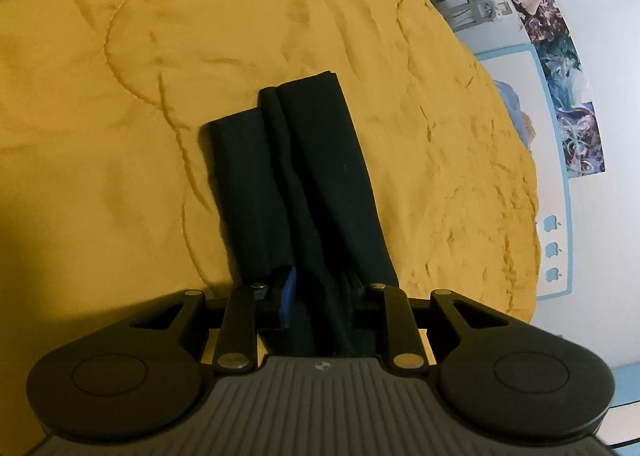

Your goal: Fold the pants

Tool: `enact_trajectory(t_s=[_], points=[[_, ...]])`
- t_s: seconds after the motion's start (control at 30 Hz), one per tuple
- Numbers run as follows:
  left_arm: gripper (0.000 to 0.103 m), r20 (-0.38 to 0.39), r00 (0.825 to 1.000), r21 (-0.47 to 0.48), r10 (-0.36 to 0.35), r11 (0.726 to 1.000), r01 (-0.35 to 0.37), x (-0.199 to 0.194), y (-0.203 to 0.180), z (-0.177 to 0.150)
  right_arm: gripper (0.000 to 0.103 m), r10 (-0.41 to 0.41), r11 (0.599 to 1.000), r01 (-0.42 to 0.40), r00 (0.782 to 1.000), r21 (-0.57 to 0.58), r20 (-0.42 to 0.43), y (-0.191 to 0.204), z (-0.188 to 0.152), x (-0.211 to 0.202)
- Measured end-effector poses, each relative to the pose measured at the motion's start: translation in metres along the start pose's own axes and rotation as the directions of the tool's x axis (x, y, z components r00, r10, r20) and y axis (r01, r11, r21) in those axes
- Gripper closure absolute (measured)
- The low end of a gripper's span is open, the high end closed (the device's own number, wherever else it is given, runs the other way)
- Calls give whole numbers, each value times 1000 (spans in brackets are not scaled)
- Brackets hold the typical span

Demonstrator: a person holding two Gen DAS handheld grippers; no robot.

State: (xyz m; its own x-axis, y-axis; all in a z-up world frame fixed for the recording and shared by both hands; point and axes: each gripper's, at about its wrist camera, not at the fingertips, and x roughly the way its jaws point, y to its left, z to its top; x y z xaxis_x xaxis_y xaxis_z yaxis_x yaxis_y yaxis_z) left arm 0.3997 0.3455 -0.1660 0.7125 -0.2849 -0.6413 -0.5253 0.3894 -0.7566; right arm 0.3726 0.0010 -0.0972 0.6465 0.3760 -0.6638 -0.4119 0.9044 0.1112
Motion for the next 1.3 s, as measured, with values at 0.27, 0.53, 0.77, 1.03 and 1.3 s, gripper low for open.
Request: enact_trajectory(t_s=[0.27,0.53,0.77,1.03,1.3], points=[[78,11,1000,-14,-18,1000,18,-6,9,10,74,33,969,-20,998,246,-52,-13,66,80],[77,3,996,-71,-94,993,94,0,20,21,70,122,970,-121,992,211,6,10,58,42],[76,-36,990,-128,-133,983,127,12,32,25,94,64,952,-71,997,-296,-31,97,14,45],[68,-43,980,-172,-195,968,185,16,40,25,103,85,942,-64,995,-329,51,88,18,3],[98,60,976,-181,-208,960,215,14,46,23,103,127,946,-126,992,-298,-14,78,17,5]])
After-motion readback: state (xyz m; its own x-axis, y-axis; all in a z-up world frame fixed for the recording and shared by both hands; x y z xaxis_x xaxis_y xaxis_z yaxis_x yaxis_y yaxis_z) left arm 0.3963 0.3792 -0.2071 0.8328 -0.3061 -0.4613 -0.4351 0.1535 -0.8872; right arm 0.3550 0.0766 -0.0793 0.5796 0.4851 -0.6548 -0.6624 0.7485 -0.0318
